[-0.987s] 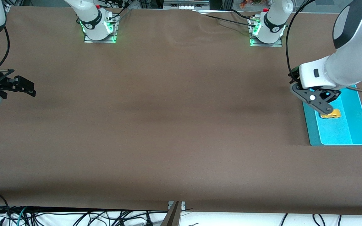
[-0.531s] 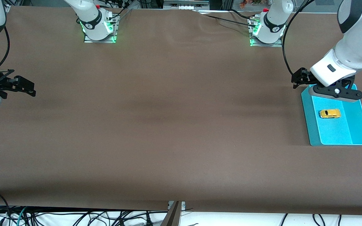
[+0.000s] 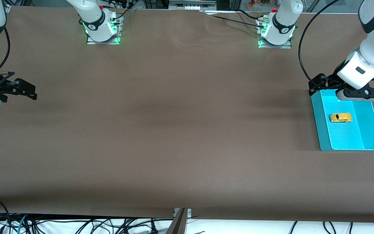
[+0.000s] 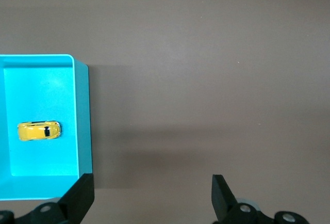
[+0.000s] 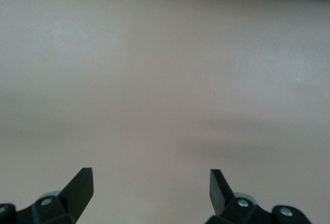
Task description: Wind and store yellow beetle car
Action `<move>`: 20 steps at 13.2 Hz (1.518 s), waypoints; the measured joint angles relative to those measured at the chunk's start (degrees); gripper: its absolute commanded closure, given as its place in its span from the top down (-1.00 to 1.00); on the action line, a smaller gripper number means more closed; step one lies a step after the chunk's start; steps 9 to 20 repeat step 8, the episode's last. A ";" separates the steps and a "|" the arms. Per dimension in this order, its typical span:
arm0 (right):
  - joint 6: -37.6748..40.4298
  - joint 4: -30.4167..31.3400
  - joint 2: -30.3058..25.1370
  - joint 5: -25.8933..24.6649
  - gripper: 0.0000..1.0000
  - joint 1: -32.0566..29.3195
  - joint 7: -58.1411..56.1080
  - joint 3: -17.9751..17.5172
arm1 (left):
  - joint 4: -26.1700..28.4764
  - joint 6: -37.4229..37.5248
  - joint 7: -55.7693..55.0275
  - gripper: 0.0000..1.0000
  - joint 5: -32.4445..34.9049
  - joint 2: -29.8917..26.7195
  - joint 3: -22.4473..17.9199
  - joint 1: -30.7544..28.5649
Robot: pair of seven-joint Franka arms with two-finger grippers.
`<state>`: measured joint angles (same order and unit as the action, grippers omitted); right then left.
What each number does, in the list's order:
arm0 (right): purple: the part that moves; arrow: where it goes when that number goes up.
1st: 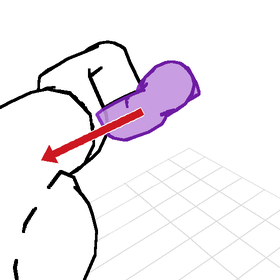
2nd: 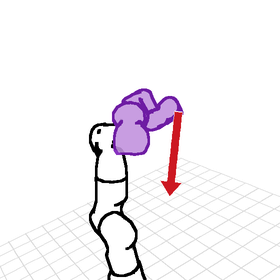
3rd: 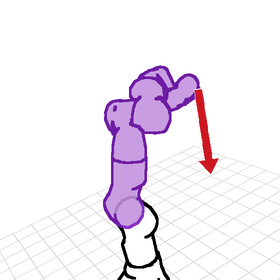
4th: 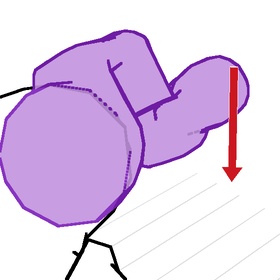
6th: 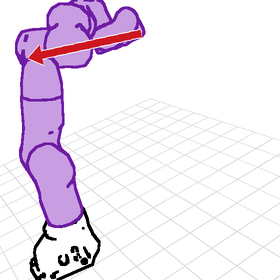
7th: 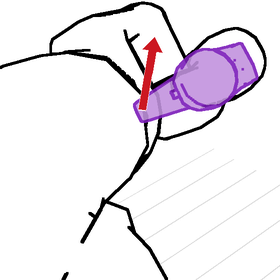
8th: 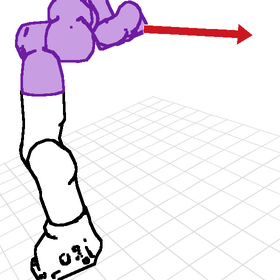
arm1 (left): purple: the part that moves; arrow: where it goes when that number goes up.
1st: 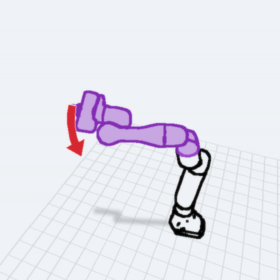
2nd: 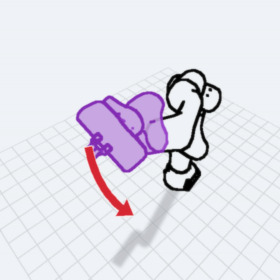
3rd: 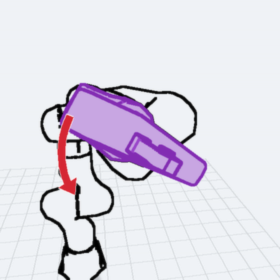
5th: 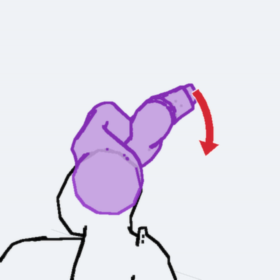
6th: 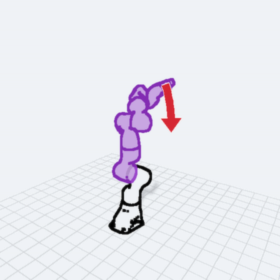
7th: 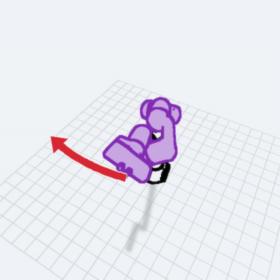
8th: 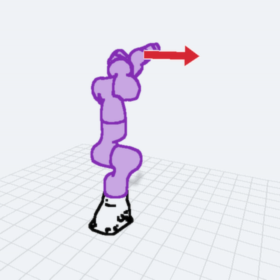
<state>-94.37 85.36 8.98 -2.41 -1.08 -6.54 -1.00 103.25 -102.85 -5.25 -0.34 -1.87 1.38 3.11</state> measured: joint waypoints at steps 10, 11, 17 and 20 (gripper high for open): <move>0.00 0.00 0.00 0.00 1.00 0.00 0.01 0.00 | 0.78 -0.09 -0.15 1.00 0.01 -0.52 -0.52 -0.38; 0.00 0.00 0.00 0.00 1.00 0.00 0.01 0.00 | 0.78 -0.09 -0.15 1.00 0.01 -0.52 -0.52 -0.38; 0.00 0.00 0.00 0.00 1.00 0.00 0.01 0.00 | 0.78 -0.09 -0.15 1.00 0.01 -0.52 -0.52 -0.38; 0.00 0.00 0.00 0.00 1.00 0.00 0.01 0.00 | 0.78 -0.09 -0.15 1.00 0.01 -0.52 -0.52 -0.38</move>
